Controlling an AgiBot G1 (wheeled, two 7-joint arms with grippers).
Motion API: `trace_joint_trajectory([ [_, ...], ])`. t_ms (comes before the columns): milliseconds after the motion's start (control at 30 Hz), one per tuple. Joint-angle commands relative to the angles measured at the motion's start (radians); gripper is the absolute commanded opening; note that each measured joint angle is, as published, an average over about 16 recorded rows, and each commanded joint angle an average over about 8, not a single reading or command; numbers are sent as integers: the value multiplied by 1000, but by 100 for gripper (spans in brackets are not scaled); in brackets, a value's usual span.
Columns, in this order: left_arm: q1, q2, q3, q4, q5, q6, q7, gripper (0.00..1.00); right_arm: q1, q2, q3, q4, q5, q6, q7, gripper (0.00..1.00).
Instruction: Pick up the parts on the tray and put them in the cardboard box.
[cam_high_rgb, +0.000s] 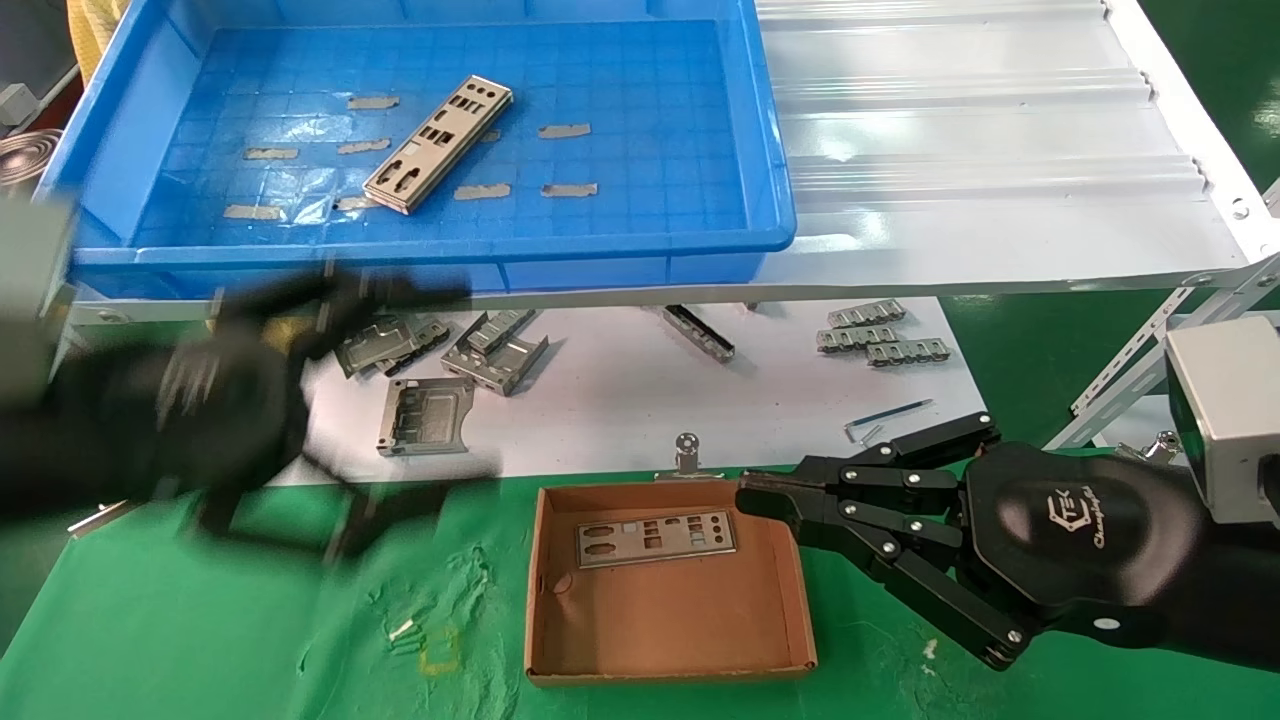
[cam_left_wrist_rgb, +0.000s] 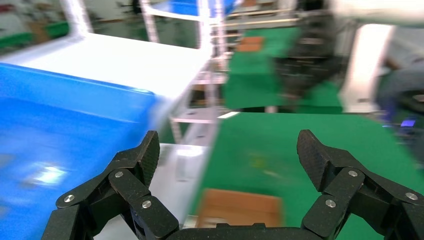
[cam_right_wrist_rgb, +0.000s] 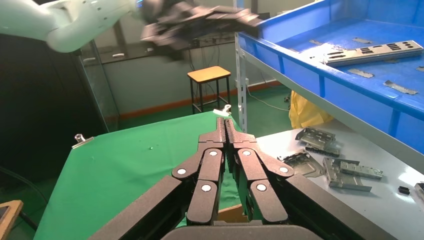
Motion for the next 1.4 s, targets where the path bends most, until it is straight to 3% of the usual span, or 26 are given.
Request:
trace_joint_trajectory([
  [33, -74, 34, 16, 40, 51, -28, -4, 100, 0, 0, 0, 0, 0, 0, 0, 0],
  [333, -422, 256, 144, 502, 324, -145, 66, 100, 0, 0, 0, 0, 0, 0, 0, 0],
  [600, -590, 403, 210, 835, 460, -301, 104, 100, 0, 0, 0, 0, 0, 0, 0, 1],
  [633, -602, 416, 214, 864, 468, -320, 106, 100, 0, 0, 0, 0, 0, 0, 0, 6],
  [867, -653, 467, 224, 990, 491, -394, 110, 100, 0, 0, 0, 0, 0, 0, 0, 92],
  [900, -657, 470, 225, 1000, 493, -393, 109, 100, 0, 0, 0, 0, 0, 0, 0, 100],
  [933, -661, 473, 226, 1010, 494, -391, 108, 98, 0, 0, 0, 0, 0, 0, 0, 100],
  [1000, -668, 476, 228, 1026, 495, -382, 107, 82, 0, 0, 0, 0, 0, 0, 0, 100],
  [1200, -677, 476, 224, 1057, 488, -330, 114, 9, 0, 0, 0, 0, 0, 0, 0, 100],
  [1267, -678, 474, 220, 1065, 482, -312, 117, 0, 0, 0, 0, 0, 0, 0, 0, 100],
  [1400, -680, 471, 216, 1078, 476, -302, 126, 0, 0, 0, 0, 0, 0, 0, 0, 100],
])
